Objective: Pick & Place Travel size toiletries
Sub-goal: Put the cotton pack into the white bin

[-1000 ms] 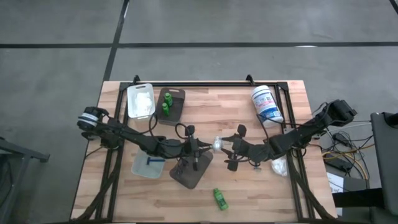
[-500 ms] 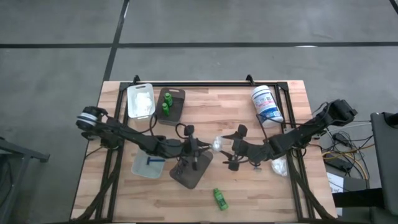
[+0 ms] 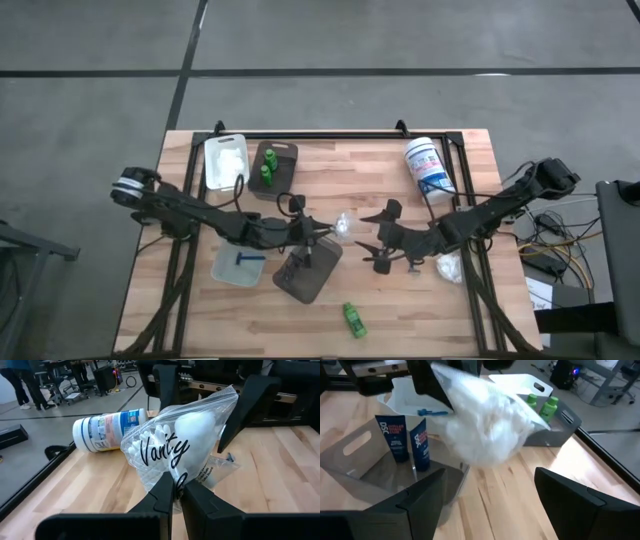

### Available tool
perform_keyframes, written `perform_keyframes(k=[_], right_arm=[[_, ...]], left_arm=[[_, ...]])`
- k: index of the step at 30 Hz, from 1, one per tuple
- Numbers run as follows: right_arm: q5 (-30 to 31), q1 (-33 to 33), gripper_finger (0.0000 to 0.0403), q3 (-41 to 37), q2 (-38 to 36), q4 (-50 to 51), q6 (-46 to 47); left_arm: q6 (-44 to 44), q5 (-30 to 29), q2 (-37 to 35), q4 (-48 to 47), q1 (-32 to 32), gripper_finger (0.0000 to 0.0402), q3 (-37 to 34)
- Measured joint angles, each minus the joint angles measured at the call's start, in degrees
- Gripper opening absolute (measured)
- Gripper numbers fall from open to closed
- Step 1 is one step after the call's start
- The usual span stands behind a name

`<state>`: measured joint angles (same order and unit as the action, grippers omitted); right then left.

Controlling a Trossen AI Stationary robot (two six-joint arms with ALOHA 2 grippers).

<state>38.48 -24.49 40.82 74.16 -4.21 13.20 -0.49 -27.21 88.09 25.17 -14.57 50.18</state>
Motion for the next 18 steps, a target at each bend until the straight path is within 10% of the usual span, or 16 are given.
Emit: perform_keyframes(k=[18], right_arm=[[0.0,0.0,0.0226,-0.13,-1.15,3.9,0.31]], left_arm=[[-1.38,-4.31,-16.07,-1.28,1.61,0.0026,-11.1]])
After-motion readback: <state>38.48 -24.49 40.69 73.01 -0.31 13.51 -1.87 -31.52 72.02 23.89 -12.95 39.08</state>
